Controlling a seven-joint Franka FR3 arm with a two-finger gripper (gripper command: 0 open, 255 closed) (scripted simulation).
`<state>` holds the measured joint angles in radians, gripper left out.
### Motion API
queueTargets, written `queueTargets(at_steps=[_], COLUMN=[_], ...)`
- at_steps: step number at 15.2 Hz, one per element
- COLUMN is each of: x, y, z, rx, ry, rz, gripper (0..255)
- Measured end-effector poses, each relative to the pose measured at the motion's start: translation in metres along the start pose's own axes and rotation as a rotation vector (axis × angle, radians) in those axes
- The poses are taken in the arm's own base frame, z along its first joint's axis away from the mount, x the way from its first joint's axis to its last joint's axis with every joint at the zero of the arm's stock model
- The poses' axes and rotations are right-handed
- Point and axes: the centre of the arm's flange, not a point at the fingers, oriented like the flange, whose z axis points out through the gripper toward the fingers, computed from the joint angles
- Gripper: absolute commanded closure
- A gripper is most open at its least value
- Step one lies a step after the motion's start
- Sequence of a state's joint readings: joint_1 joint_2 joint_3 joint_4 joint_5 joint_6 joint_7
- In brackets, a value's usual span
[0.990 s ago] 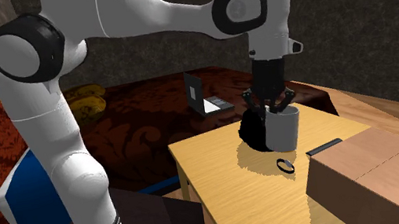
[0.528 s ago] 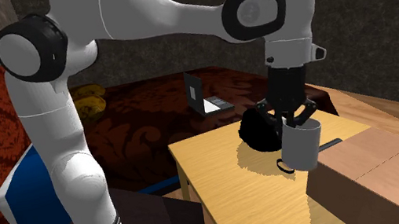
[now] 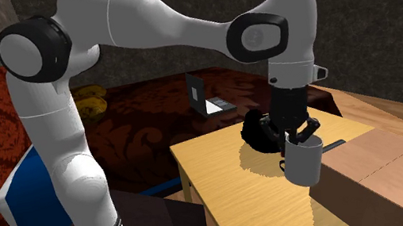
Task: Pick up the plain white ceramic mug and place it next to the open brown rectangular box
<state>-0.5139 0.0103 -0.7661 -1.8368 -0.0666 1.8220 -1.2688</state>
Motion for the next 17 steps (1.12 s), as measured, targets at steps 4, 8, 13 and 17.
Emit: queueTargets(at_steps=[4,8,13,17], x=[0.001,0.002,0.003,0.006], y=[0.0,0.0,0.001,0.001], z=[0.023,0.043,0.07,0.091], rx=[0.0,0.0,0.0,0.0], ry=[0.0,0.0,0.0,0.0], rz=[0.0,0.0,0.0,0.0], gripper=[255,255,255,255])
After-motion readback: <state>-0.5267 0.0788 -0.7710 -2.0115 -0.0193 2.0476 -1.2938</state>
